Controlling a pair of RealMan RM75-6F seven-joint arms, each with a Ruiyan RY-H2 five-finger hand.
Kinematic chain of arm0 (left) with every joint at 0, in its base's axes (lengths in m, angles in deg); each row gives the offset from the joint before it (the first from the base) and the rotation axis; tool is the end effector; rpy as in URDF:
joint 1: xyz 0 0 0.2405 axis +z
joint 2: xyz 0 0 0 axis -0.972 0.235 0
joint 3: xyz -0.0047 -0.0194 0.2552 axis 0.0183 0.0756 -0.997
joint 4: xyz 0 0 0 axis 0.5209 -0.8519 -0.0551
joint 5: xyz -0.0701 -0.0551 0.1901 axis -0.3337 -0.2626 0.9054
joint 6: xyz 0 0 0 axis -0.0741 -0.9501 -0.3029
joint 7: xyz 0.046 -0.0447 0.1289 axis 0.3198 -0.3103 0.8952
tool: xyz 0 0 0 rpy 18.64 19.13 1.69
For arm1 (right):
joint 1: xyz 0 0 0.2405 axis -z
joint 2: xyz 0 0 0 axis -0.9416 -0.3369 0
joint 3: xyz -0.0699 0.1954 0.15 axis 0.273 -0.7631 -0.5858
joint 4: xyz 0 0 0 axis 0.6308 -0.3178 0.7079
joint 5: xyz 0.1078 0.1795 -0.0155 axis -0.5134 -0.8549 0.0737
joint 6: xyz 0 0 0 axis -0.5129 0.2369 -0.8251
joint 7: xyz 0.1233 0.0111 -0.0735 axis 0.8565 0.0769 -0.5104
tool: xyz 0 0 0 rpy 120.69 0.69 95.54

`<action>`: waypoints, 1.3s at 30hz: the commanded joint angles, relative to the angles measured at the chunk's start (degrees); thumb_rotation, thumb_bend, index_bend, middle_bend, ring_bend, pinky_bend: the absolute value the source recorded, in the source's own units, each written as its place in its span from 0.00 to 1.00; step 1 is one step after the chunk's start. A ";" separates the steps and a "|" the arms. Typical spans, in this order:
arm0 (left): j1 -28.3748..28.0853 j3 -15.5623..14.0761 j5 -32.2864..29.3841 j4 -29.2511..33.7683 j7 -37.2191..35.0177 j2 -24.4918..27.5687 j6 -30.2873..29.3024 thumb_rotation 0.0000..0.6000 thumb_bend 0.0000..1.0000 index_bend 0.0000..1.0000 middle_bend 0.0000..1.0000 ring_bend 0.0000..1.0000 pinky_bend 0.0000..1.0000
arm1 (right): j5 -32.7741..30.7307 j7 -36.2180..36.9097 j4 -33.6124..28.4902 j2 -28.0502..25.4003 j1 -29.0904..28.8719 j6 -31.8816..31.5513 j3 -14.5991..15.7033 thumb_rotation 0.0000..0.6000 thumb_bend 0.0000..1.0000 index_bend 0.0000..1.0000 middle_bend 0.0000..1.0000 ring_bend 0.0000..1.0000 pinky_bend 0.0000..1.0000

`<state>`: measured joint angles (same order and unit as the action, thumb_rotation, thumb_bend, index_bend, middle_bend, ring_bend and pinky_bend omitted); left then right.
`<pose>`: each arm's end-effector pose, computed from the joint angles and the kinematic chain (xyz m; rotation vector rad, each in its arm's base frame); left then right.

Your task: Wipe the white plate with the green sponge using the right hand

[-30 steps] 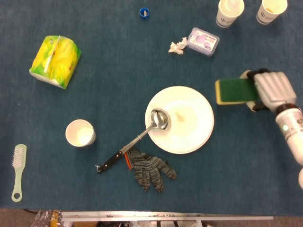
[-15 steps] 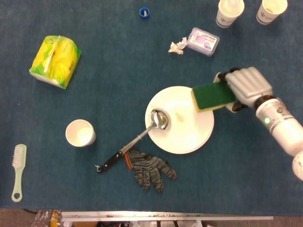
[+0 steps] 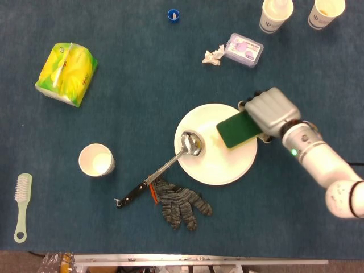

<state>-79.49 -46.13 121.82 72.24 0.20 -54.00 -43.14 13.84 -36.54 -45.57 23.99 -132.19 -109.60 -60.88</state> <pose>-0.3324 0.1553 0.1739 -1.4164 -0.9799 -0.7247 -0.1111 -0.3084 -0.0133 2.1903 -0.8214 0.3333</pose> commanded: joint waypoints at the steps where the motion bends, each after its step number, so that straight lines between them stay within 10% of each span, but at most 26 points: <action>1: 0.18 0.04 0.11 -0.50 -0.74 -0.23 -0.25 1.00 0.39 0.27 0.24 0.16 0.19 | -2.10 -3.22 0.75 2.34 -2.42 -1.98 1.53 1.00 0.40 0.42 0.38 0.24 0.35; 39: 0.99 0.36 2.14 -7.18 -8.87 -2.83 -1.98 1.00 0.39 0.27 0.24 0.16 0.19 | 2.31 -16.03 6.08 14.39 -6.39 -14.48 6.16 1.00 0.39 0.42 0.38 0.24 0.35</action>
<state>-78.50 -45.77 123.96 65.08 -8.67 -56.82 -45.11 15.77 -52.22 -39.49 38.53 -138.66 -123.73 -54.96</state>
